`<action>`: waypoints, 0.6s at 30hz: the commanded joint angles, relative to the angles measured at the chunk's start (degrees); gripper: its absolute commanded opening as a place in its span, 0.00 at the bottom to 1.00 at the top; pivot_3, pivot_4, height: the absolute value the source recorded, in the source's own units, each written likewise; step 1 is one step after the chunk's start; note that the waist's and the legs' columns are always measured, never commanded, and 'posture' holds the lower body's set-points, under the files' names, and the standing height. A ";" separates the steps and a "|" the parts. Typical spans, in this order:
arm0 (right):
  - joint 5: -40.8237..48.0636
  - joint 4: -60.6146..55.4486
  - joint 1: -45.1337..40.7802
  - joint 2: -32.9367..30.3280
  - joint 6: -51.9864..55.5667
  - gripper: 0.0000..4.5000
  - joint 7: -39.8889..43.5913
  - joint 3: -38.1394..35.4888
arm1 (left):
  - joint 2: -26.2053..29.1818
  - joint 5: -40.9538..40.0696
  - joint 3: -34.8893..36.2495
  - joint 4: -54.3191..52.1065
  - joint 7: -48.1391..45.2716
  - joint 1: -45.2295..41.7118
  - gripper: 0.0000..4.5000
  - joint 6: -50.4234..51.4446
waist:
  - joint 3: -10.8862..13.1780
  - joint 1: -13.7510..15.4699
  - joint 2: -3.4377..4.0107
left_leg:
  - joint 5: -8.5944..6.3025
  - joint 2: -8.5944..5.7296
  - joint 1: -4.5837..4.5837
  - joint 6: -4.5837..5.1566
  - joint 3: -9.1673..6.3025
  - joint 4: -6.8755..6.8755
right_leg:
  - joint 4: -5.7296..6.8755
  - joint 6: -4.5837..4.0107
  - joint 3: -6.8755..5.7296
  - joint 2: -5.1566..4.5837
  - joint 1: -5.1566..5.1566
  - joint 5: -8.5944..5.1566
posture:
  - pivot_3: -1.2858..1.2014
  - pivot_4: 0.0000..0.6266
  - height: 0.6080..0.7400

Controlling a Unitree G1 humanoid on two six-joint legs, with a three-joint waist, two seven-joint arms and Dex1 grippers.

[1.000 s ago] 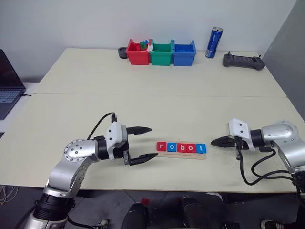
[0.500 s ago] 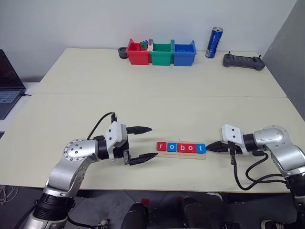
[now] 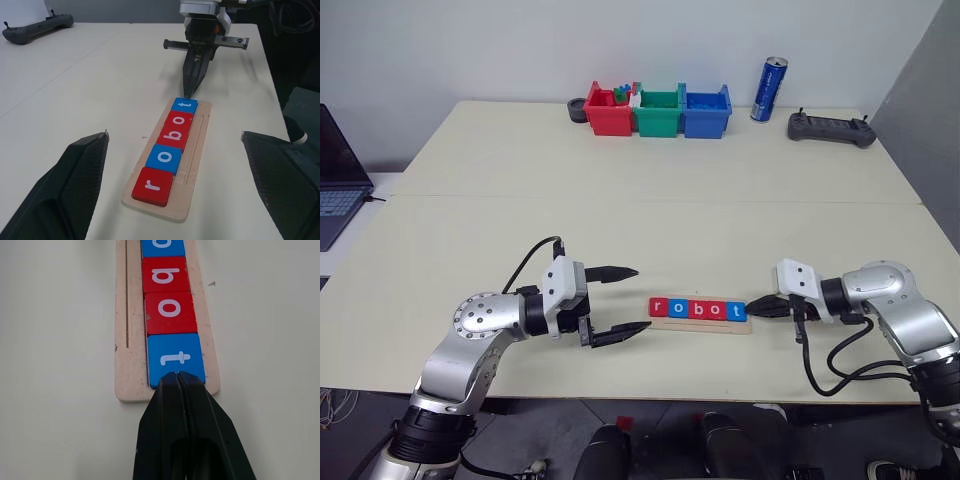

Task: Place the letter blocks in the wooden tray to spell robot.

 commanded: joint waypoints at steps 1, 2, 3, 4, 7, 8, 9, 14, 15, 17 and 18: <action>0.69 -2.48 -0.57 0.30 0.38 0.01 0.02 -0.17 | 0.50 -0.03 1.05 -1.23 0.04 -0.52 1.00 -1.20 | 0.00 0.00 0.00 | 0.00 0.00 0.00 0.00 0.00 0.00 | 0.00 0.00 0.00 0.00 0.00 0.00 | 0.52 0.24 1.00; 0.73 -2.65 -0.61 0.43 0.58 0.01 -0.05 -0.09 | 0.49 -0.01 1.07 -1.15 0.06 -0.59 1.00 -1.21 | 0.00 0.00 0.00 | 0.00 0.00 0.00 0.00 0.00 0.00 | 0.00 0.00 0.00 0.00 0.00 0.00 | 0.52 0.24 1.00; 0.79 -2.70 -0.62 0.45 0.67 0.01 -0.02 -0.11 | 0.47 0.03 1.03 -1.13 0.08 -0.64 1.00 -1.21 | 0.00 0.00 0.00 | 0.00 0.00 0.00 0.00 0.00 0.00 | 0.00 0.00 0.00 0.00 0.00 0.00 | 0.52 0.24 1.00; 0.80 -2.71 -0.62 0.46 0.71 0.01 0.02 -0.13 | 0.45 0.07 1.00 -1.09 0.08 -0.65 1.00 -1.25 | 0.00 0.00 0.00 | 0.00 0.00 0.00 0.00 0.00 0.00 | 0.00 0.00 0.00 0.00 0.00 0.00 | 0.52 0.24 1.00; 0.88 -2.61 -0.82 0.22 0.75 0.01 0.31 -0.44 | 0.38 0.06 0.90 -1.14 0.09 -0.62 1.00 -1.22 | 0.00 0.01 0.00 | 0.00 0.00 0.00 0.00 0.00 0.00 | 0.00 0.00 0.00 0.00 0.00 0.00 | 0.52 0.24 1.00; 0.97 -2.56 -0.91 0.06 0.79 0.01 0.44 -0.61 | 0.33 0.06 0.85 -1.18 0.11 -0.59 1.00 -1.19 | 0.00 0.01 0.00 | 0.00 0.00 0.00 0.00 0.00 0.00 | 0.00 0.00 0.00 0.00 0.00 0.00 | 0.52 0.24 1.00; 1.11 -2.54 -1.02 -0.16 0.92 0.01 0.59 -0.84 | 0.31 0.06 0.82 -1.18 0.09 -0.52 1.00 -1.21 | 0.00 0.01 0.00 | 0.00 0.00 0.00 0.00 0.00 0.00 | 0.00 0.00 0.00 0.00 0.00 0.00 | 0.52 0.24 1.00; 1.42 -1.55 -1.45 -1.66 0.86 0.01 1.32 -1.99 | 0.23 0.07 0.67 -1.20 0.02 -0.42 1.00 -1.23 | 0.00 0.01 0.00 | 0.00 0.00 0.00 0.00 0.00 0.00 | 0.00 0.00 0.00 0.00 0.00 0.00 | 0.52 0.24 1.00; 1.47 -1.29 -1.48 -1.95 0.89 0.01 1.32 -2.15 | 0.21 0.08 0.66 -1.15 0.00 -0.42 1.00 -1.26 | 0.00 0.01 0.00 | 0.00 0.00 0.00 0.00 0.00 0.00 | 0.00 0.00 0.00 0.00 0.00 0.00 | 0.52 0.24 1.00; 1.45 -0.80 -1.29 -2.36 0.70 0.01 1.30 -2.29 | 0.14 0.12 0.62 -1.07 -0.03 -0.40 1.00 -1.34 | 0.00 0.01 0.00 | 0.00 0.00 0.00 0.00 0.00 0.00 | 0.00 0.00 0.00 0.00 0.00 0.00 | 0.52 0.24 1.00; 1.35 -0.49 -1.23 -2.48 0.47 0.01 1.30 -2.26 | 0.09 0.14 0.57 -1.01 -0.03 -0.50 1.00 -1.31 | 0.00 0.00 0.00 | 0.00 0.00 0.00 0.00 0.00 0.00 | 0.00 0.00 0.00 0.00 0.00 0.00 | 0.52 0.24 1.00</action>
